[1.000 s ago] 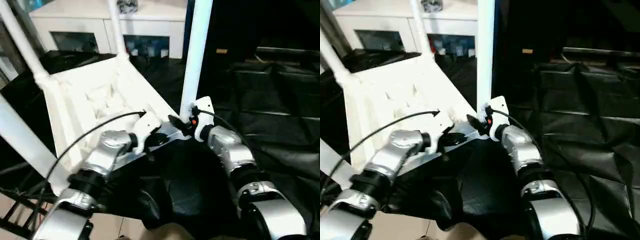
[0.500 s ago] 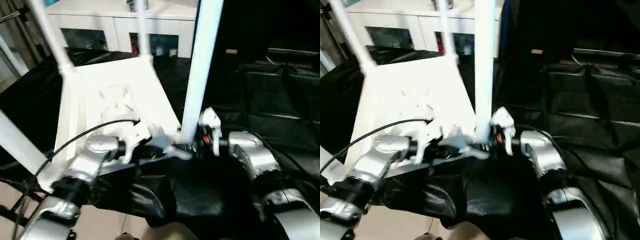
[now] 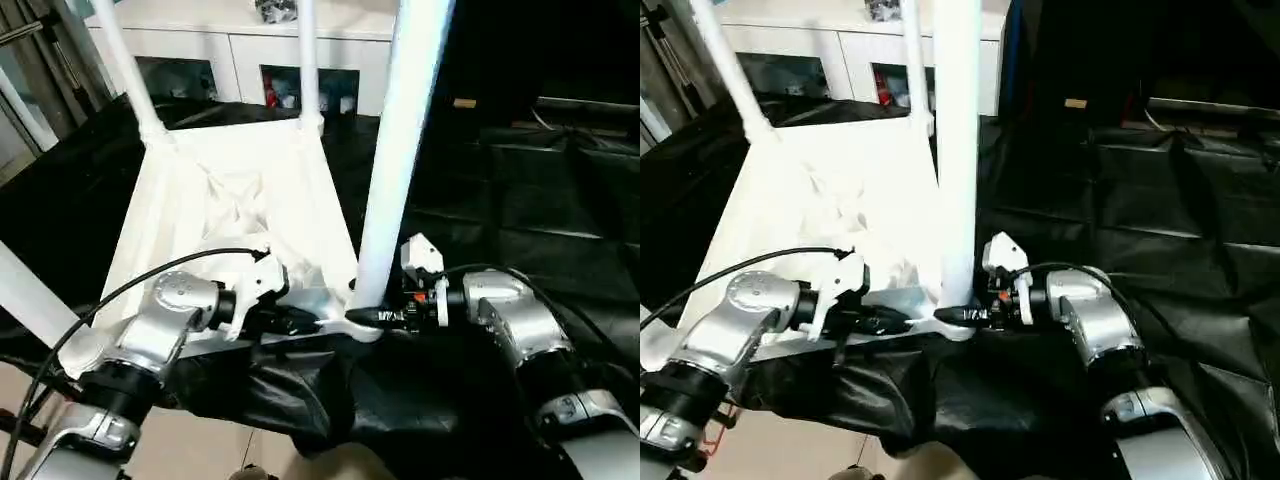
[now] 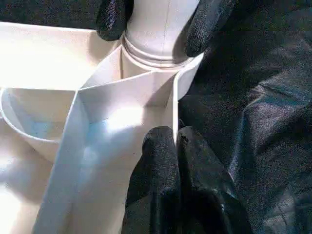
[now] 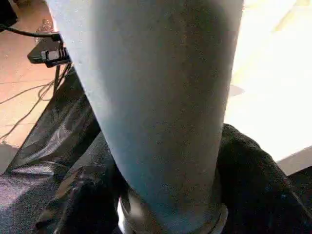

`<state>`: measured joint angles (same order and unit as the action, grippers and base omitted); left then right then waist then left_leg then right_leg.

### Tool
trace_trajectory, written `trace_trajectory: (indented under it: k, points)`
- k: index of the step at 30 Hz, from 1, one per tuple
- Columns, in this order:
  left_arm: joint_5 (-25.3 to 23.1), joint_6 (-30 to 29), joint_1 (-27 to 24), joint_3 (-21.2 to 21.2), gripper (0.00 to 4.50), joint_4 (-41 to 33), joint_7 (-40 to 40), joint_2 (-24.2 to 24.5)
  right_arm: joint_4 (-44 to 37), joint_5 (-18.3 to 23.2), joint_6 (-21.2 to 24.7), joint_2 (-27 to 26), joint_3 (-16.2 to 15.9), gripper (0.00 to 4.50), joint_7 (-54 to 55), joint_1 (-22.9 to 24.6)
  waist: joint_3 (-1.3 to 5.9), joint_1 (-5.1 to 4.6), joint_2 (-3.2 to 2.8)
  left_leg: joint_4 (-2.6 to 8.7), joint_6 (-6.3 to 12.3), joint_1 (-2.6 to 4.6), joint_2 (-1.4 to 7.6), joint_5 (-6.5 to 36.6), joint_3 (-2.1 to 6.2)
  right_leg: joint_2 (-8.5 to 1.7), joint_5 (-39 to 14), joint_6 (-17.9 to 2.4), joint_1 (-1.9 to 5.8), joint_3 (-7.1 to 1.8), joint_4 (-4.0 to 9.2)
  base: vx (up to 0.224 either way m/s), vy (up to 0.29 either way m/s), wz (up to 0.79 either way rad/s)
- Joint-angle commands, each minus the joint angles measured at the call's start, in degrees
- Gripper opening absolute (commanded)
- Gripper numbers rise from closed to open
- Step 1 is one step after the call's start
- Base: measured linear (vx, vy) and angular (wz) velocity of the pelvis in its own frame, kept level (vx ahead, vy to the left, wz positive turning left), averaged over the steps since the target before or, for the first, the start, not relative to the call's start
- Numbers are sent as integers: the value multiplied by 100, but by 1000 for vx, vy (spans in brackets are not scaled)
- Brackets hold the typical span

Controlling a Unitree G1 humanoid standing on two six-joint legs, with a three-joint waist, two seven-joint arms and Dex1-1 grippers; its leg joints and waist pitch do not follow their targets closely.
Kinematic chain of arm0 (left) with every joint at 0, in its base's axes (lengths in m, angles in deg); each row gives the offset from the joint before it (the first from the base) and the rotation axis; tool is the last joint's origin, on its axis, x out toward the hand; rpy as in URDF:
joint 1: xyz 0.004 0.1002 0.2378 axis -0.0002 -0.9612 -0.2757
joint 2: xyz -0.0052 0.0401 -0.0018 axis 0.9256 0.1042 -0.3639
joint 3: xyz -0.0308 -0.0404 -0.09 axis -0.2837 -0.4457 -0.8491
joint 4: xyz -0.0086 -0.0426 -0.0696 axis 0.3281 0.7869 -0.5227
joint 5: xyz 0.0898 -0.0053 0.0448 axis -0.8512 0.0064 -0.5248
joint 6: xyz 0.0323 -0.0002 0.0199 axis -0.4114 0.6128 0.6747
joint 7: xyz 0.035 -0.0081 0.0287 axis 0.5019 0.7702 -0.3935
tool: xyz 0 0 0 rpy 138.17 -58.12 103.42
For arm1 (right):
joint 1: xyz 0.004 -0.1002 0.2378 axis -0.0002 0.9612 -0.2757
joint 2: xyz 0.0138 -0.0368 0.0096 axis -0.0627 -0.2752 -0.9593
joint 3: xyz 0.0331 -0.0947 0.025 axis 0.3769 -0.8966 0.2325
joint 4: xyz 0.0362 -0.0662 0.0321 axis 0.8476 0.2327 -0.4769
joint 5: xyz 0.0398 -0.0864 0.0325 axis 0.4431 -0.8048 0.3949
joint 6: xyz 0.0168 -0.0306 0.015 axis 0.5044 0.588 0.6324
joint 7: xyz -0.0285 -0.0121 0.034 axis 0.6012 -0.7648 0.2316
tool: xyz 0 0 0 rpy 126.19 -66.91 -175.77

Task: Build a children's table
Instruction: Rotate leg to tighten

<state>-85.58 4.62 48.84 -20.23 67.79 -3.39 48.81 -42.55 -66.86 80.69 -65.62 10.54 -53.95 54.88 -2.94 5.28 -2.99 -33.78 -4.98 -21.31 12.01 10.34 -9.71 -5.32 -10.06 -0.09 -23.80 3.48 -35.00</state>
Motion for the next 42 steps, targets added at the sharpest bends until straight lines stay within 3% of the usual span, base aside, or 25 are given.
trace_trajectory:
  k: [1,7,12,17,20,24,26,28,32,36,42]
  points:
    - [100,15,3,42,0,-235,-90,-7,-135,68,95,-8,-87,241,-155,78,407,-10,31,377,377,39,83,1144,-44,-206,-775,-1574,341,-173,350,0,0,0]
    - [-32,-3,187,-89,0,18,672,-341,93,38,-22,-415,126,237,746,101,398,-28,34,376,342,30,74,1129,-47,-213,-822,-1546,333,-178,358,0,0,0]
    - [-354,-13,570,-160,0,521,1773,-835,821,-169,131,-1011,435,236,2538,-176,366,-129,50,429,49,46,31,1473,-10,-227,-1709,-1219,340,-170,447,0,0,0]
    - [-545,-229,869,-130,0,824,2538,-1283,1250,-321,182,-1512,573,236,3846,-340,365,-220,57,415,116,34,20,1424,-18,-227,-1747,-1178,325,-173,475,0,0,0]
    - [-624,-351,987,-123,0,925,2896,-1502,1454,-403,239,-1740,605,236,4377,-455,374,-226,56,411,119,26,19,1361,-16,-224,-1666,-1184,335,-167,474,0,0,0]
    - [-689,-376,1066,-106,0,1034,3117,-1708,1599,-603,49,-1937,465,236,4444,-577,379,-236,44,414,179,35,27,1457,-15,-221,-1553,-1237,329,-161,478,0,0,0]
    - [-685,-320,1050,-63,0,1016,3039,-1703,1704,-483,5,-1996,584,306,4436,-687,378,-242,42,419,195,36,29,1523,-14,-228,-1588,-1246,330,-160,480,0,0,0]
    - [-656,-325,1008,-67,0,964,2970,-1665,1734,-419,23,-1990,631,307,4358,-734,369,-252,44,424,202,37,26,1594,-13,-226,-1664,-1245,329,-160,491,0,0,0]
    - [-612,-246,923,-55,0,876,2762,-1516,1650,-389,-30,-1918,603,352,4135,-726,373,-267,43,431,211,29,33,1592,-6,-227,-1612,-1249,335,-161,482,0,0,0]
    - [-511,-124,814,-97,0,735,2398,-1325,1498,-488,-295,-1672,421,392,3580,-669,399,-293,35,404,306,17,38,1398,-15,-221,-1107,-1421,355,-161,435,0,0,0]
    - [-219,3,537,-111,0,368,1472,-856,932,-254,-368,-994,214,392,1916,-404,419,-222,16,359,576,9,67,1052,-40,-202,-330,-1710,380,-141,342,0,0,0]
